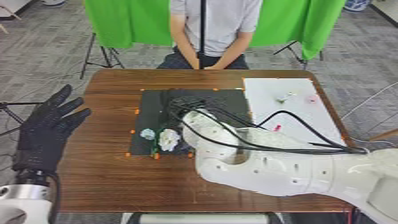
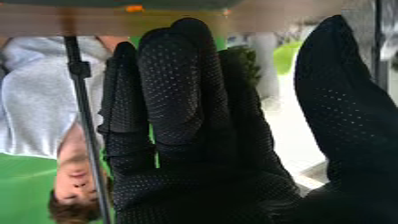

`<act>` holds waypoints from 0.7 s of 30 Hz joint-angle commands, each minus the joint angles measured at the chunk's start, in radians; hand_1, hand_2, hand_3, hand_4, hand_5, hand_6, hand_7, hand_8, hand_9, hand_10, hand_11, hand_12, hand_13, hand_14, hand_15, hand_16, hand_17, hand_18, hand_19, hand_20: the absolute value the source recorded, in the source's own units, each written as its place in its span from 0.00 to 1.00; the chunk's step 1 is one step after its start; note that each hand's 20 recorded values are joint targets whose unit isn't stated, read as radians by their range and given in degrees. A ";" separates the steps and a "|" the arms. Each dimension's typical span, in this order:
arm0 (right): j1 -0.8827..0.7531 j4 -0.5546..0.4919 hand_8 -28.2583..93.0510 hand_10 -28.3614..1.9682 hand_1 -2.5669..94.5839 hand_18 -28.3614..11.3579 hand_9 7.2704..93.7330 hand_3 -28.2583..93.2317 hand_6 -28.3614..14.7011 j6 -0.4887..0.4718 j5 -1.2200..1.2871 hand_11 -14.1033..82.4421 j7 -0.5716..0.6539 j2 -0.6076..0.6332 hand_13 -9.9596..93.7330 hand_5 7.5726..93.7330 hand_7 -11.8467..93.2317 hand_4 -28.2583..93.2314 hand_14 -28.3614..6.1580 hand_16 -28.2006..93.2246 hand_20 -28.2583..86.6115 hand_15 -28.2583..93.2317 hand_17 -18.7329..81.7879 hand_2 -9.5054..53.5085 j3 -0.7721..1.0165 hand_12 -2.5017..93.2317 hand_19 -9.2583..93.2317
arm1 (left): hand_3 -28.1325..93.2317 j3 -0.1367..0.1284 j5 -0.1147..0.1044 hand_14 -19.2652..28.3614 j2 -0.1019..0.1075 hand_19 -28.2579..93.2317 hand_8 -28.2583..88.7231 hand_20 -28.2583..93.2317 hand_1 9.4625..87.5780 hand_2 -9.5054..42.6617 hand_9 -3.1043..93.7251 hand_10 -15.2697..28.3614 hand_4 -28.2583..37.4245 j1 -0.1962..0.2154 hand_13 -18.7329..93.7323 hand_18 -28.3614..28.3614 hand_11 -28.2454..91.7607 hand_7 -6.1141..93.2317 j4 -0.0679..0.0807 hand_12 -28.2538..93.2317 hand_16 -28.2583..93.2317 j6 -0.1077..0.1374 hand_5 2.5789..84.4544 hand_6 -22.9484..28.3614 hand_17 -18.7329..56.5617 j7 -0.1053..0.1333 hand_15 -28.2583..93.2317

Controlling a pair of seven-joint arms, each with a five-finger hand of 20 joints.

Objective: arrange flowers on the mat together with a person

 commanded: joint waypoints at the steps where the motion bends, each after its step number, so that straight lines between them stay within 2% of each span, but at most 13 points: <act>1: -0.121 -0.138 0.14 0.38 0.42 0.17 0.69 0.80 0.58 0.050 0.014 0.47 -0.077 0.117 0.76 0.55 0.24 0.04 0.53 0.35 0.22 0.79 0.53 0.00 0.173 0.22 0.97 | 0.85 -0.025 -0.015 0.86 -0.024 0.55 0.17 0.36 0.15 0.33 0.33 0.69 0.05 0.076 0.34 0.82 0.39 0.17 -0.008 0.33 0.19 0.032 0.35 0.55 0.12 0.016 0.59; 4: -0.220 -0.199 0.14 0.37 0.41 0.16 0.69 0.80 0.58 0.075 0.043 0.46 -0.110 0.160 0.76 0.55 0.24 0.04 0.52 0.35 0.22 0.78 0.52 0.02 0.274 0.22 0.97 | 0.84 -0.024 -0.025 0.86 -0.022 0.56 0.17 0.37 0.14 0.33 0.33 0.69 0.05 0.107 0.35 0.82 0.39 0.17 -0.007 0.33 0.19 0.049 0.35 0.55 0.12 0.037 0.60; 6: -0.319 -0.237 0.14 0.37 0.40 0.16 0.68 0.80 0.58 0.149 0.111 0.45 -0.164 0.199 0.75 0.55 0.24 0.05 0.51 0.35 0.22 0.78 0.52 0.05 0.364 0.21 0.97 | 0.84 -0.019 -0.036 0.86 -0.020 0.56 0.17 0.37 0.14 0.33 0.33 0.69 0.05 0.122 0.35 0.82 0.39 0.17 -0.005 0.33 0.19 0.052 0.35 0.55 0.12 0.052 0.60; 8: -0.433 -0.275 0.14 0.36 0.38 0.15 0.67 0.80 0.57 0.183 0.209 0.43 -0.207 0.226 0.74 0.55 0.24 0.05 0.49 0.34 0.22 0.77 0.51 0.09 0.476 0.21 0.96 | 0.84 -0.021 -0.032 0.87 -0.027 0.56 0.17 0.37 0.14 0.33 0.33 0.69 0.04 0.139 0.35 0.82 0.39 0.17 -0.006 0.33 0.19 0.051 0.35 0.55 0.12 0.053 0.60; 10: -0.525 -0.295 0.14 0.35 0.37 0.15 0.66 0.80 0.57 0.224 0.256 0.42 -0.255 0.238 0.73 0.55 0.24 0.05 0.47 0.34 0.22 0.76 0.50 0.11 0.557 0.21 0.95 | 0.84 -0.026 -0.040 0.87 -0.032 0.56 0.17 0.37 0.13 0.33 0.33 0.69 0.04 0.170 0.35 0.82 0.39 0.17 -0.011 0.33 0.19 0.064 0.35 0.55 0.12 0.071 0.61; 11: -0.559 -0.306 0.14 0.35 0.36 0.15 0.66 0.80 0.57 0.241 0.277 0.42 -0.271 0.252 0.73 0.55 0.24 0.05 0.47 0.34 0.22 0.76 0.49 0.12 0.584 0.20 0.95 | 0.84 -0.026 -0.037 0.87 -0.042 0.56 0.17 0.37 0.12 0.33 0.33 0.69 0.03 0.172 0.35 0.82 0.39 0.17 -0.011 0.33 0.19 0.062 0.35 0.55 0.12 0.064 0.61; 13: -0.637 -0.326 0.14 0.35 0.36 0.15 0.65 0.80 0.56 0.261 0.328 0.42 -0.310 0.266 0.72 0.55 0.24 0.05 0.46 0.34 0.22 0.76 0.48 0.12 0.655 0.20 0.94 | 0.84 -0.031 -0.056 0.87 -0.030 0.56 0.17 0.37 0.12 0.33 0.34 0.70 0.02 0.201 0.35 0.82 0.39 0.16 -0.013 0.33 0.19 0.078 0.35 0.55 0.12 0.083 0.62; 16: -0.773 -0.356 0.14 0.34 0.35 0.16 0.64 0.81 0.57 0.310 0.515 0.41 -0.409 0.280 0.71 0.54 0.25 0.05 0.45 0.33 0.22 0.76 0.47 0.13 0.790 0.20 0.93 | 0.84 -0.028 -0.058 0.88 -0.035 0.56 0.17 0.38 0.11 0.34 0.34 0.70 0.01 0.216 0.35 0.82 0.39 0.17 -0.013 0.33 0.19 0.081 0.35 0.55 0.12 0.091 0.63; 20: -0.925 -0.370 0.14 0.31 0.32 0.15 0.62 0.82 0.57 0.393 0.730 0.40 -0.579 0.308 0.68 0.52 0.25 0.05 0.41 0.33 0.23 0.75 0.44 0.16 0.933 0.20 0.90 | 0.84 -0.017 -0.090 0.88 0.005 0.56 0.17 0.38 0.10 0.34 0.34 0.70 0.00 0.221 0.35 0.81 0.39 0.17 -0.007 0.33 0.19 0.106 0.35 0.55 0.12 0.133 0.63; 21: -0.956 -0.372 0.14 0.30 0.32 0.16 0.61 0.83 0.57 0.417 0.786 0.40 -0.620 0.319 0.66 0.51 0.25 0.04 0.39 0.32 0.27 0.75 0.43 0.17 0.959 0.20 0.86 | 0.85 -0.014 -0.102 0.88 0.018 0.56 0.17 0.38 0.09 0.34 0.34 0.70 0.00 0.222 0.35 0.81 0.39 0.17 -0.005 0.33 0.19 0.113 0.35 0.55 0.12 0.147 0.63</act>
